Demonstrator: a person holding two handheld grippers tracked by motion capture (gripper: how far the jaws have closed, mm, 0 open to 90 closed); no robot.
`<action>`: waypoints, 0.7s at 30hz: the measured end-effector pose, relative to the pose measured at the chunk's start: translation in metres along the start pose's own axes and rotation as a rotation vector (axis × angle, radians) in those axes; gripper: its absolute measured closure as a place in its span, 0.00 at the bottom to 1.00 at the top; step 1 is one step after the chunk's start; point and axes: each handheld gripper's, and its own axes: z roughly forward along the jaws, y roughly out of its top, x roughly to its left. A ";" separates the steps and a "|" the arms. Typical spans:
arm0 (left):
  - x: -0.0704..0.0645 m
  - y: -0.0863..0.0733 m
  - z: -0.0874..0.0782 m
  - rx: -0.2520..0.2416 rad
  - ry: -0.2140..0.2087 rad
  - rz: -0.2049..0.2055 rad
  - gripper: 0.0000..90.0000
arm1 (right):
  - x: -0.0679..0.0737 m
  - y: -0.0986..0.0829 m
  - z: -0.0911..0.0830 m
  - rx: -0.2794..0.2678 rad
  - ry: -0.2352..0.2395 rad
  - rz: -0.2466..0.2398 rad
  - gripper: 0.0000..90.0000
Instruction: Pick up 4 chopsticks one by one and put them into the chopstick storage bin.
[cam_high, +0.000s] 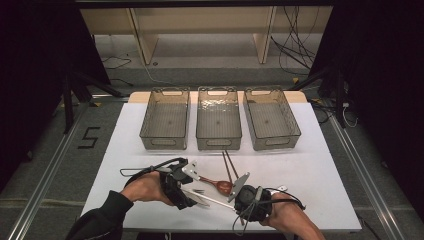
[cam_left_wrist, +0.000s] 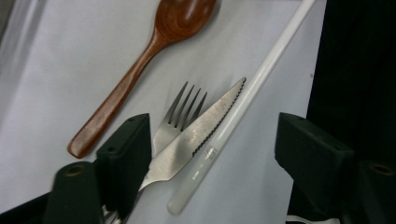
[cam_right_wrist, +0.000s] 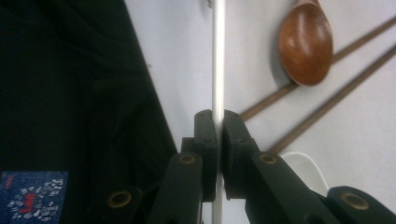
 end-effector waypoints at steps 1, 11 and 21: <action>0.000 0.000 0.001 0.015 -0.004 0.013 0.35 | 0.001 0.001 0.000 -0.001 -0.001 0.006 0.96; -0.006 0.003 0.007 0.053 -0.066 0.065 0.63 | 0.006 0.003 0.000 -0.009 0.018 -0.047 0.96; -0.010 0.003 0.009 0.077 -0.118 0.111 0.82 | 0.007 0.002 0.002 -0.015 0.022 -0.063 0.96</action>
